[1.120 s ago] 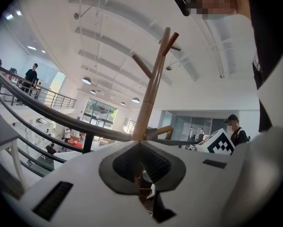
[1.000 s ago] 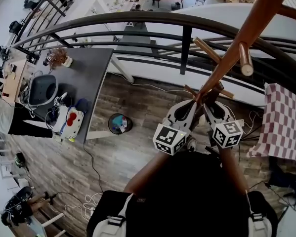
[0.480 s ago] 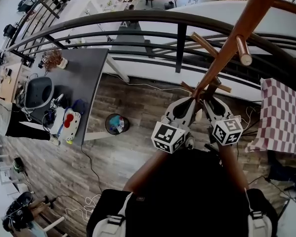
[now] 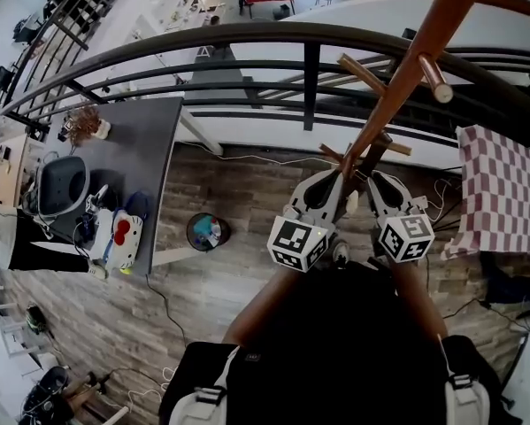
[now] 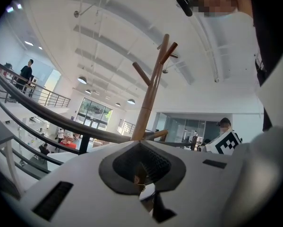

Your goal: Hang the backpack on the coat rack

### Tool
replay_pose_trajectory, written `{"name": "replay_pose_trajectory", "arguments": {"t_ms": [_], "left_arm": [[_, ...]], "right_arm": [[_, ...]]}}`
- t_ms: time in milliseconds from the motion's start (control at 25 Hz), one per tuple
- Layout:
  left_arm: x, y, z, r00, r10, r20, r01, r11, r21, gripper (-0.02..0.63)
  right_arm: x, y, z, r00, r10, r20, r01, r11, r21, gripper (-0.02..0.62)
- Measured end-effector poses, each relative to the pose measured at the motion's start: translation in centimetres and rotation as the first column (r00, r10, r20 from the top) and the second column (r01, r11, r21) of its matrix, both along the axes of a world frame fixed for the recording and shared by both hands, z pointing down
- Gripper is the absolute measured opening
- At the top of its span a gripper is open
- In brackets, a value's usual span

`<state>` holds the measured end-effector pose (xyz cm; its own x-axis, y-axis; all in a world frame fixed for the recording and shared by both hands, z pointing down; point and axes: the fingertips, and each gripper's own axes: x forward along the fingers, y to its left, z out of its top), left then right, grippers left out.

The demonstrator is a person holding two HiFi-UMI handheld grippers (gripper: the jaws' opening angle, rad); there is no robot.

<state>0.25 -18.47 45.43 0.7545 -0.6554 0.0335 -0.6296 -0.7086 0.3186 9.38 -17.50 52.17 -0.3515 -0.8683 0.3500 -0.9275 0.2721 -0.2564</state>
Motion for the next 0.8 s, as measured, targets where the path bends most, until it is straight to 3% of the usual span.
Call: {"name": "replay_pose_trajectory", "arguments": {"t_ms": [160,440,800], "left_arm": [[-0.1,0.9,0.4,1.0,0.026,-0.002,-0.026,1.0,-0.016,0.009],[-0.3,1.8,0.8,0.999,0.036,0.001,-0.036,0.999,-0.023,0.009],[0.7,3.1,0.7,0.999,0.019,0.027,-0.019,1.0,-0.01,0.009]], "right_arm": [[0.0,1.0,0.0,0.999,0.036,0.008,-0.036,0.999,-0.01,0.023],[-0.4,2.4,0.4,0.998,0.054,0.019,-0.054,0.998,-0.033,0.014],[-0.6,3.5,0.8,0.999,0.009,0.049,-0.008,1.0,-0.024,0.014]]}}
